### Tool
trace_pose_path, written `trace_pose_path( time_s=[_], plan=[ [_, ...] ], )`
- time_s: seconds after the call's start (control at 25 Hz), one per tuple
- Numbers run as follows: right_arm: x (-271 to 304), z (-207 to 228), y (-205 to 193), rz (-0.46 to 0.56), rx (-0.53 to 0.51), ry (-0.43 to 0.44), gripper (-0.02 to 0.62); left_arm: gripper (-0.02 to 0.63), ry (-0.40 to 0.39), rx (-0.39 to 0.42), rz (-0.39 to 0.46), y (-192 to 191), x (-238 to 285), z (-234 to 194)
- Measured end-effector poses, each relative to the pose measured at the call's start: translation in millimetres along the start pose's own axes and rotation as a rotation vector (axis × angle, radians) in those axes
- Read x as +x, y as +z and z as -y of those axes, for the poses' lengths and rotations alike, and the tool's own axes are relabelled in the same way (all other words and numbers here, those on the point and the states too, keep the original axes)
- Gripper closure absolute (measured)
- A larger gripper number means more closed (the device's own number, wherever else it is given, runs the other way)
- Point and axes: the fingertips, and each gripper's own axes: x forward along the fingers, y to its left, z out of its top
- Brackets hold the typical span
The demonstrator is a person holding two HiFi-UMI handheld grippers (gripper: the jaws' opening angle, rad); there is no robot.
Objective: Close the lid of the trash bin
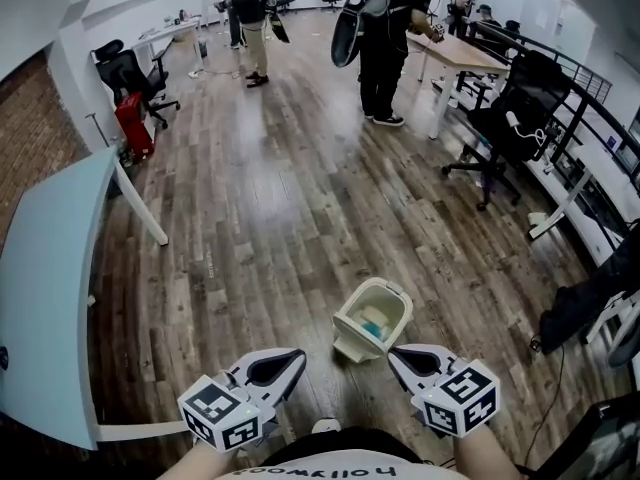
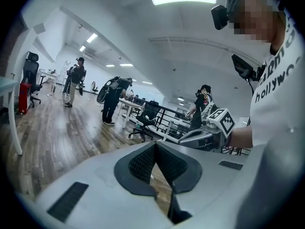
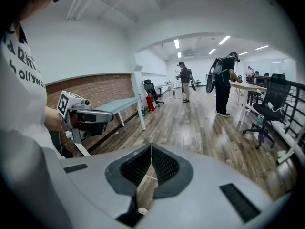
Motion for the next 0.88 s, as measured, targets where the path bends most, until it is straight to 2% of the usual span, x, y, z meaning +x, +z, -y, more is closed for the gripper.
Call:
trace_pose_path(
  time_s=[0.2,0.36,0.52,0.64,0.88],
  plan=[
    [19,-3,0,-0.037,-0.007,0.039,0.586,0.601,0.006,-0.042,0.019,0,2,-11],
    [33,2,-7,-0.081,0.003,0.081,0.586,0.601,0.032,-0.047,0.003,-2,7,-18],
    [60,12,-18,-0.135,0.038,0.143,0.586,0.601,0.104,-0.061,0.007,0,9,-35],
    [85,21,-28,-0.190,0.015,0.186,0.586,0.601,0.149,-0.069,0.003,2,14,-42],
    [135,24,-54,-0.299,-0.010,0.327,0.586,0.601,0.263,-0.116,-0.033,-5,22,-59]
  ],
)
